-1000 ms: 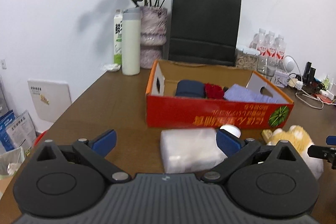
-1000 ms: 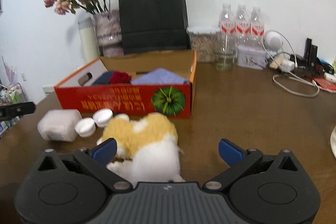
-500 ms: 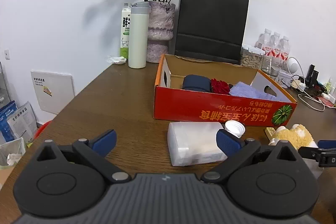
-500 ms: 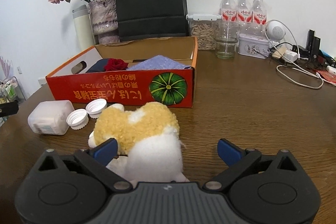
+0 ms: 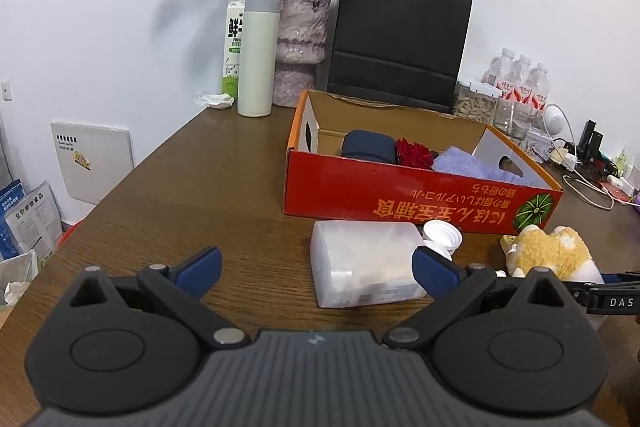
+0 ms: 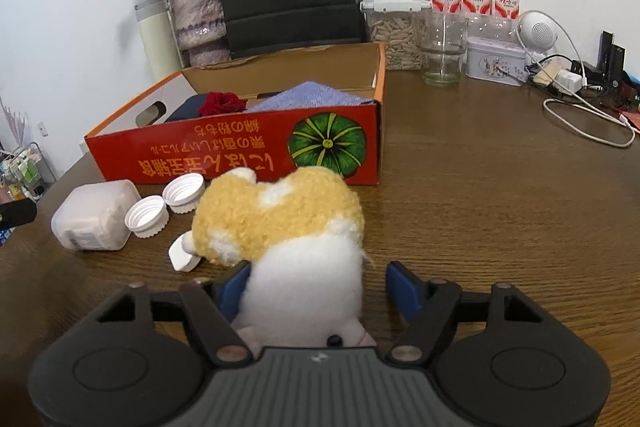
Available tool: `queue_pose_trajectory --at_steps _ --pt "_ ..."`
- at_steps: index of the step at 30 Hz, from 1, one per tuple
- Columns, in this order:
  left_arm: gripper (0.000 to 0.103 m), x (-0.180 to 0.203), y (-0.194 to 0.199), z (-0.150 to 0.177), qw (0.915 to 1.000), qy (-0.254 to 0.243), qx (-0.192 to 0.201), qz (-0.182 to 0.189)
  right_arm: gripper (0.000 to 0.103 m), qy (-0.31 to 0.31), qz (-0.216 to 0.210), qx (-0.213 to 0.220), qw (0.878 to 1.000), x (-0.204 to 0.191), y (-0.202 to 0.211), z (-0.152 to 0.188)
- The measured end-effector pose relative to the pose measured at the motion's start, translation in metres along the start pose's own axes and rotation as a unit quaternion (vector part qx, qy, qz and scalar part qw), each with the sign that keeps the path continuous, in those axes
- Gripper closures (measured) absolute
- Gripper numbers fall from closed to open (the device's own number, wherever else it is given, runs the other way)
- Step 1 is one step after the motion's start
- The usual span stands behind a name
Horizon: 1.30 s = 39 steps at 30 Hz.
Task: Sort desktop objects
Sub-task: 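Grasp the white-and-yellow plush sheep with the right tool, then grasp the clear plastic container with the left tool while the right tool holds the plush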
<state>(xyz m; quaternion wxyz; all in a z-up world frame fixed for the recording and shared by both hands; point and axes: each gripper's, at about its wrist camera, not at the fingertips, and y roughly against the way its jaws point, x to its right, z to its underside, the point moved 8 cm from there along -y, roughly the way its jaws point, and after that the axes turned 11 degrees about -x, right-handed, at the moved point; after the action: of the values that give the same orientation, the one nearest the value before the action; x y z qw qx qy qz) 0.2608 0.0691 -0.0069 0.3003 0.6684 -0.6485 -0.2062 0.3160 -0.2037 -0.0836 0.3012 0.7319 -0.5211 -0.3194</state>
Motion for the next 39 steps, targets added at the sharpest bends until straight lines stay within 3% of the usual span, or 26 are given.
queue_pose_trajectory --at_steps 4,12,34,39 --pt "0.0 -0.001 -0.004 0.0 1.0 0.005 -0.007 0.002 0.049 -0.003 -0.006 0.002 1.0 0.0 0.0 -0.001" --pt "0.0 0.004 -0.009 0.003 0.9999 0.001 -0.015 0.006 0.054 -0.002 -0.013 0.006 1.0 0.0 0.001 0.0" --pt "0.0 0.039 -0.043 -0.005 0.9982 -0.01 -0.052 0.027 0.056 -0.007 -0.032 0.041 0.999 0.002 0.018 -0.005" --pt "0.0 0.048 -0.058 -0.008 0.9981 -0.017 -0.059 0.006 0.056 -0.008 -0.034 0.044 0.998 0.001 0.02 -0.006"
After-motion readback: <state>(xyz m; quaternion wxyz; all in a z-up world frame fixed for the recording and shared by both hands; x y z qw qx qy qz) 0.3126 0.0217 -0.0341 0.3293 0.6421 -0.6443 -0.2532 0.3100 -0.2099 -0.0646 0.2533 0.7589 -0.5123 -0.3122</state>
